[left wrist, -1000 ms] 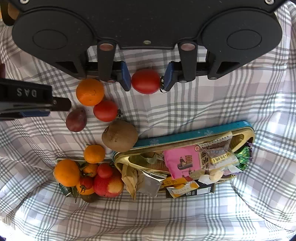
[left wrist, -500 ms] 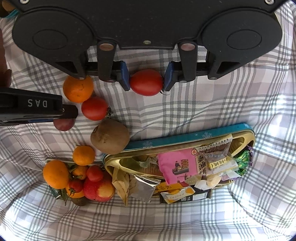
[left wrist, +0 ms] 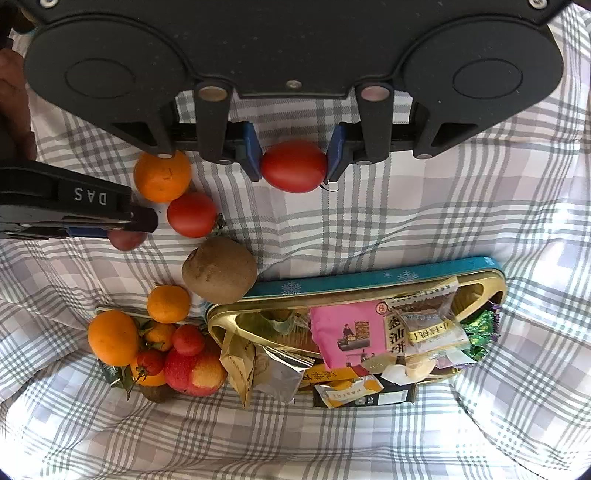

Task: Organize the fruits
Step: 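Grasp a red tomato with the left tool while the right tool grasps a dark plum, then lift and carry the tomato and plum toward the gold tray with both tools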

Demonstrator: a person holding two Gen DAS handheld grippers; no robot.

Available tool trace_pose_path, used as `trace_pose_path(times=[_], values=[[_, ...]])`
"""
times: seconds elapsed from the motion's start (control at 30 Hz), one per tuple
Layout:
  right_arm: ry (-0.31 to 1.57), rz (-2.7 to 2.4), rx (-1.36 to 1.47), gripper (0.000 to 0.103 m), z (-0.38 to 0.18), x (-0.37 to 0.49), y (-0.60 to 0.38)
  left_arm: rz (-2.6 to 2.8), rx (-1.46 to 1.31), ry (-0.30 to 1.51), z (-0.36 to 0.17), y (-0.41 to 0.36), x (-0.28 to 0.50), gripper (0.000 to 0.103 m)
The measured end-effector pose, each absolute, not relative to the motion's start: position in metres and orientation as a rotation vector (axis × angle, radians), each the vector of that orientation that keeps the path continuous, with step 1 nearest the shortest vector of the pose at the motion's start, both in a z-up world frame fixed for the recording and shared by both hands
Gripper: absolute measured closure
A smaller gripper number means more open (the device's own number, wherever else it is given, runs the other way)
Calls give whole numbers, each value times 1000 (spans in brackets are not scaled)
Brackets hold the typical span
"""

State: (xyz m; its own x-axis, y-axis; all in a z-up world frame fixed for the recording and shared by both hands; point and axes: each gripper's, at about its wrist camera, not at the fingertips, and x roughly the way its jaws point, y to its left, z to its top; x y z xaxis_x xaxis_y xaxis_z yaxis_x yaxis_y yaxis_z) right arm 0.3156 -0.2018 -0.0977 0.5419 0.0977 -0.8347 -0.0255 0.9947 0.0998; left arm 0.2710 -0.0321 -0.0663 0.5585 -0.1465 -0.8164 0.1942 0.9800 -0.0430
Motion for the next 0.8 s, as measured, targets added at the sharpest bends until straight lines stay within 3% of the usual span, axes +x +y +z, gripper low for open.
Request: trace_pose_path(times=[0.43, 0.6, 0.8], values=[[964, 72, 54, 79, -69, 279, -205, -200, 50, 892, -29, -23, 232, 57], [971, 60, 76, 78, -66, 270, -209, -198, 52, 888, -24, -20, 217, 57], [980, 50, 114, 66, -68, 270, -209, -198, 42, 919, -31, -16, 214, 57]])
